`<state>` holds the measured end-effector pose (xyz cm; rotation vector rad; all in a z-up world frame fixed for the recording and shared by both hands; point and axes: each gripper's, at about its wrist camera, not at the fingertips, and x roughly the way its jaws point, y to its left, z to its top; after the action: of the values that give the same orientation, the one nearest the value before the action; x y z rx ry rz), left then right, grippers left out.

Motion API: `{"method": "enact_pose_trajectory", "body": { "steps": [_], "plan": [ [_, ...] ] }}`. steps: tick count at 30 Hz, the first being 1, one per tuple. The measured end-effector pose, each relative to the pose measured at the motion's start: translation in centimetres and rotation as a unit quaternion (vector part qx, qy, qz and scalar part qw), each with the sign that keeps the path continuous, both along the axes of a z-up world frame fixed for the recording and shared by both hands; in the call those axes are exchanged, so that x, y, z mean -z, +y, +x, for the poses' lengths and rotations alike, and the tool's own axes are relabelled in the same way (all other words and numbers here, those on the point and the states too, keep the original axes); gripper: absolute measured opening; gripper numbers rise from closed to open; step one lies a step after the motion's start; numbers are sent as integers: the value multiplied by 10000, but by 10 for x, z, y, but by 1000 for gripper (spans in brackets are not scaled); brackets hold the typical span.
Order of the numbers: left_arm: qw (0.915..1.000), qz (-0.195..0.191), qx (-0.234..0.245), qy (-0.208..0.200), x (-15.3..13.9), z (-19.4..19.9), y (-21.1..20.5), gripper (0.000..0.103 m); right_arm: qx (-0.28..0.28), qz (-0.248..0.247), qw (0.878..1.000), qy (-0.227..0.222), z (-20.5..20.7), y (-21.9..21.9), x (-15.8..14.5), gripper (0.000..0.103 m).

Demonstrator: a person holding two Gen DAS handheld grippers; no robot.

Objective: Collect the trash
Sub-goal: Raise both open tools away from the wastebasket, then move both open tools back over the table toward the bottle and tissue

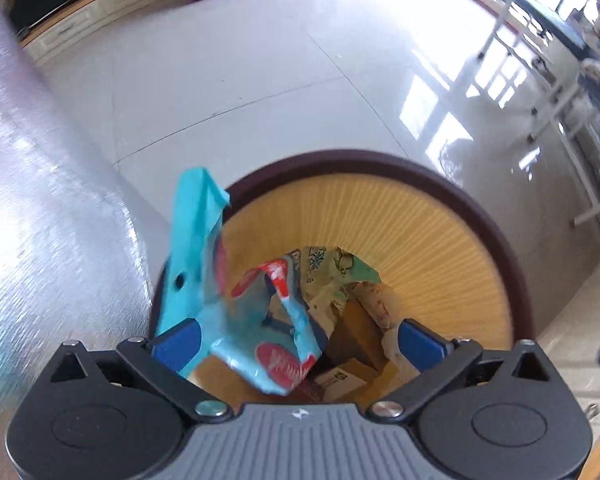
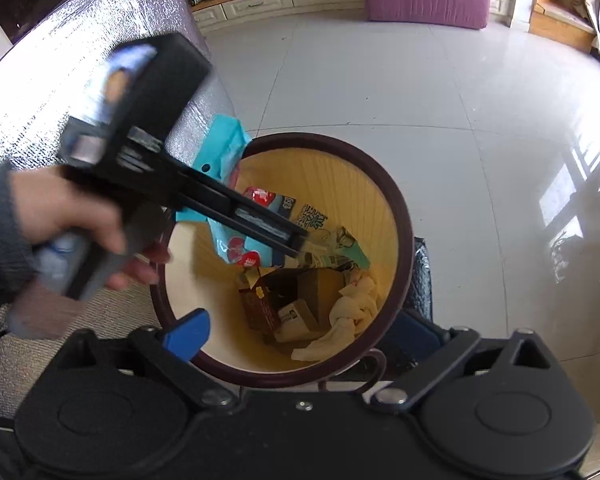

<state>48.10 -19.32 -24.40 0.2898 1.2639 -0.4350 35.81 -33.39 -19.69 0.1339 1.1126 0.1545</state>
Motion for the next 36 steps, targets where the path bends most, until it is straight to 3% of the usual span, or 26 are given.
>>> {"method": "enact_pose_trajectory", "body": {
  "steps": [10,21,36],
  "plan": [
    [9956,-260,-812,-376,-63,-37,43,103,308,-235,9989,-274,-13,-7,-21,103],
    [9912,-692,-629,-933,-139,-93,73,103,730,-358,9935,-792,-43,-26,-66,103],
    [9770,-1150,-616,-1685,-200,-176,93,103,904,-336,9836,-1522,-107,-29,-130,103]
  ]
}}
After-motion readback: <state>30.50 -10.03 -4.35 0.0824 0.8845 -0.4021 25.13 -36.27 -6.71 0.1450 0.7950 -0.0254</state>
